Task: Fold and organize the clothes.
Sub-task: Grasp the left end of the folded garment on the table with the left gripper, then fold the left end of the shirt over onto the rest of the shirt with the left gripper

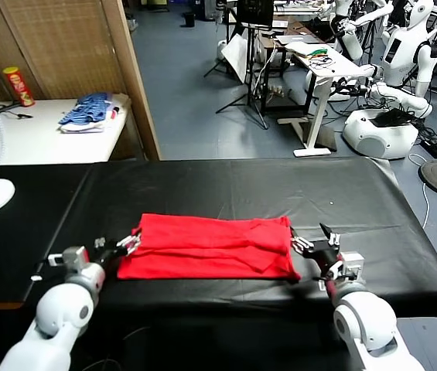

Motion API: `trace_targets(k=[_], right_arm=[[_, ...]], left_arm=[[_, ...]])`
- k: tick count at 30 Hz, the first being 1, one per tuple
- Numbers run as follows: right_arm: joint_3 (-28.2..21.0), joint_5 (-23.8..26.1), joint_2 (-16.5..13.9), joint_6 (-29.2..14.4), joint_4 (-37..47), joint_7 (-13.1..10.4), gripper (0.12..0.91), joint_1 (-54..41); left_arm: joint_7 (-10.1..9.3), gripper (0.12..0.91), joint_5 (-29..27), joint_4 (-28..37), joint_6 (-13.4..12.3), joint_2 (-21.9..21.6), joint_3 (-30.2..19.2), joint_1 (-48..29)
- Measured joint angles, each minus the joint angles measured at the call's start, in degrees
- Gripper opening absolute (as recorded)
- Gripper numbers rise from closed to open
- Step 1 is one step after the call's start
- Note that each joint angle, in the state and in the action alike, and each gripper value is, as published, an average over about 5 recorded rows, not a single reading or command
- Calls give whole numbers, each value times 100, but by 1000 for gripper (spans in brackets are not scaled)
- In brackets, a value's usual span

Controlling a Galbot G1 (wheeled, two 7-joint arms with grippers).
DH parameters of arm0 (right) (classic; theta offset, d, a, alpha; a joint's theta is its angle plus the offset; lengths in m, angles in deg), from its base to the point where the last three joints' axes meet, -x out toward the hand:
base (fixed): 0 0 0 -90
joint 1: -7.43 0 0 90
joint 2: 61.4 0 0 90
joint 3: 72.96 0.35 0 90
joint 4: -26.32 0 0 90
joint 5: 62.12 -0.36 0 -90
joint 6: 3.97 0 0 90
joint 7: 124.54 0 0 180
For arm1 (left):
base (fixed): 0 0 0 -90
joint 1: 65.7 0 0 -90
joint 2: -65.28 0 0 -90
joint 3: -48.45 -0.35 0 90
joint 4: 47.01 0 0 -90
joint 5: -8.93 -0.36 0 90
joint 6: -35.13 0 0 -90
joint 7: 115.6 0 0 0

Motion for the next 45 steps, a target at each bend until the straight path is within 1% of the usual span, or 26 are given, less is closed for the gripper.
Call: trace_targets(k=[4,8,11,14,15,18,19,21,24,27,30,33,35,37,39,42,45], right_arm=[[-25,11,-1,2,-40,-2,798,23],[-35,34,15,-2,-74,-5,798,56],[-44,75,35,-14,-89,-7,798,82],[-66,139,64,-31,-101,-6,798,106],[-74,158,75,-35,-102,-6,798,111],[-97,199,112,-38,-109,-5,798,118],[-102,213,124,-38,-116,-5,798,118],[-102,242,138,-37,-139,-5,798,121],[-77,269,136,-36,-180,-6,798,140],[-37,268,129,-35,-205,-8,798,178],[-14,267,144,-35,-226,-10,798,222],[-13,280,185,-35,-248,-13,798,264],[-22,303,221,-35,-259,-18,798,289],[-34,340,262,-34,-275,-23,798,316],[-45,393,303,-31,-299,-27,798,350],[-39,489,362,-29,-342,-29,798,419],[4,580,421,-34,-383,-28,798,505]], left_arm=[[112,756,-258,-7,-69,98,-17,179],[160,658,-474,27,-104,186,-79,194],[160,540,-533,28,-87,220,-144,153],[163,395,-564,41,-47,221,-197,88],[168,332,-583,48,-36,218,-208,66],[224,198,-804,64,-48,181,-226,26],[247,175,-931,68,-73,160,-227,23],[278,164,-1224,64,-132,107,-213,27],[297,170,-1691,44,-256,-4,-137,64],[306,168,-2108,72,-458,-197,14,134],[318,168,-2374,171,-676,-523,255,231],[333,168,-2705,275,-912,-955,562,358],[327,168,-2952,297,-1017,-1198,739,452],[306,168,-3109,261,-1015,-1337,841,538],[272,168,-3151,157,-930,-1367,858,585],[227,168,-3081,-93,-744,-1250,747,563],[179,168,-2805,-401,-514,-1006,471,471]])
